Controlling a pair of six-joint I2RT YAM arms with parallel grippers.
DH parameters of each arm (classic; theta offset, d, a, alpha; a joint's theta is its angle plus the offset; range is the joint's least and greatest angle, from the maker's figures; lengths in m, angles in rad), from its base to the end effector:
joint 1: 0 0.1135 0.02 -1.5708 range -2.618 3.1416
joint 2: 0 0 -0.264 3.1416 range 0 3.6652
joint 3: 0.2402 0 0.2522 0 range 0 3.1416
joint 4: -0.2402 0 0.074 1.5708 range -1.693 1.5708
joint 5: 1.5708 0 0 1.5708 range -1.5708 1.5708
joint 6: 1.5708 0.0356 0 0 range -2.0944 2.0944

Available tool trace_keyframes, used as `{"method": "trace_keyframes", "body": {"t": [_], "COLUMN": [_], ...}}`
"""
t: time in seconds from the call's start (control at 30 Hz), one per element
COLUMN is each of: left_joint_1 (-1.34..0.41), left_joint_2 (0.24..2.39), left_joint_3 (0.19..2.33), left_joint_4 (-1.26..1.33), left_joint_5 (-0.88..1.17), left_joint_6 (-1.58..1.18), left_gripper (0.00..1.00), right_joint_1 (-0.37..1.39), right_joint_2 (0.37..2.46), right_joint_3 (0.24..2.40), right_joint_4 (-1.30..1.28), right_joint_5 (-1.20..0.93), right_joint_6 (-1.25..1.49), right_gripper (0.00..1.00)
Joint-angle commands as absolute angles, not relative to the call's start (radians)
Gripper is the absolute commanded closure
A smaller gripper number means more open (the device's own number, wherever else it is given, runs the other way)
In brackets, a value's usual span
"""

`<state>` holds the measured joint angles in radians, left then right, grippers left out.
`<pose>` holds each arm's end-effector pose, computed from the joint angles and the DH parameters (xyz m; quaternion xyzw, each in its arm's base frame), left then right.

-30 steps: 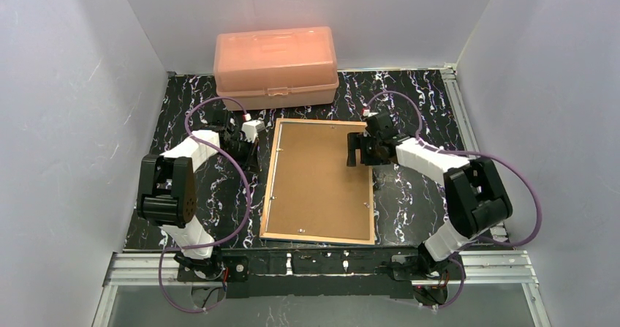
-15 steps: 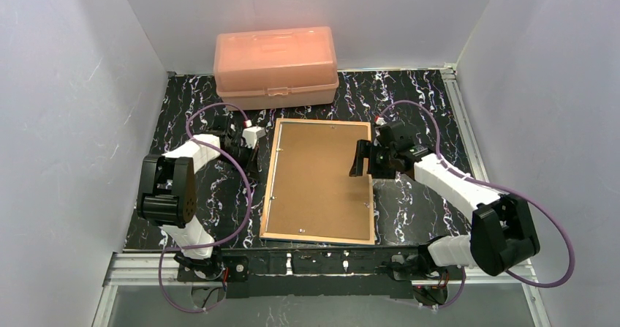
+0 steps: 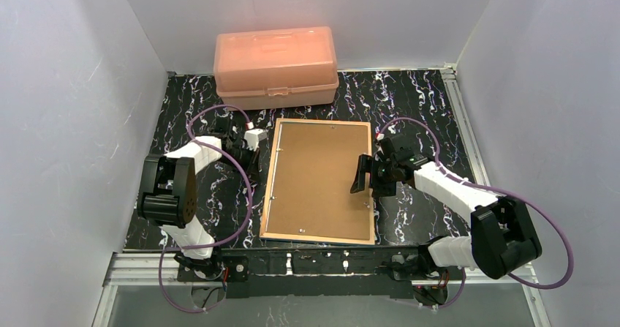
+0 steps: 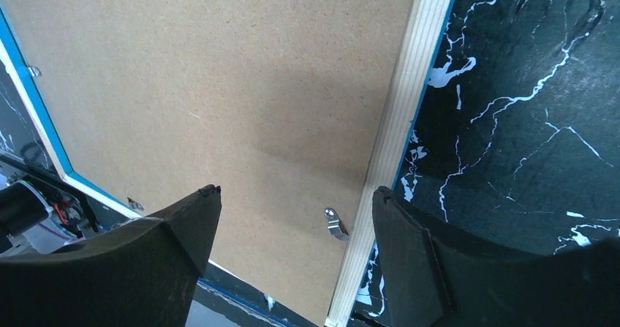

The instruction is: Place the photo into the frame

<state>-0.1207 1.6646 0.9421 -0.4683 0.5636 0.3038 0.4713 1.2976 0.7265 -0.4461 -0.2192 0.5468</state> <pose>0.3022 -0.0558 0.1627 0.2501 0.9110 -0.2554 0.2056 0.2143 0.1179 0.1933 0.0062 0.9566 0.2243 0.1859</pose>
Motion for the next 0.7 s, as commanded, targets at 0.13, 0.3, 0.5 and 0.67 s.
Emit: {"method": "trace_keyframes", "body": {"t": [0.13,0.3,0.5,0.67], "left_joint_1": [-0.142,-0.146,-0.156,-0.16], "left_joint_2": [1.65,1.663,1.673,1.673], "left_joint_3": [0.922,0.922,0.926,0.93], "left_joint_4": [-0.467,-0.46,-0.453,-0.453], "left_joint_5": [0.569,0.571,0.572,0.574], "left_joint_6": [0.314,0.311,0.305,0.3], "left_gripper": [1.0,1.0,1.0,1.0], "right_joint_1": [0.468,0.467,0.467,0.466], "right_joint_2": [1.308,1.326,1.326,1.343], "right_joint_3": [0.719,0.709,0.707,0.707], "right_joint_4": [-0.395,-0.373,-0.364,-0.346], "right_joint_5": [-0.256,-0.27,-0.282,-0.3], "right_joint_6": [0.559,0.562,0.565,0.565], "right_gripper": [0.18,0.18,0.18,0.18]}}
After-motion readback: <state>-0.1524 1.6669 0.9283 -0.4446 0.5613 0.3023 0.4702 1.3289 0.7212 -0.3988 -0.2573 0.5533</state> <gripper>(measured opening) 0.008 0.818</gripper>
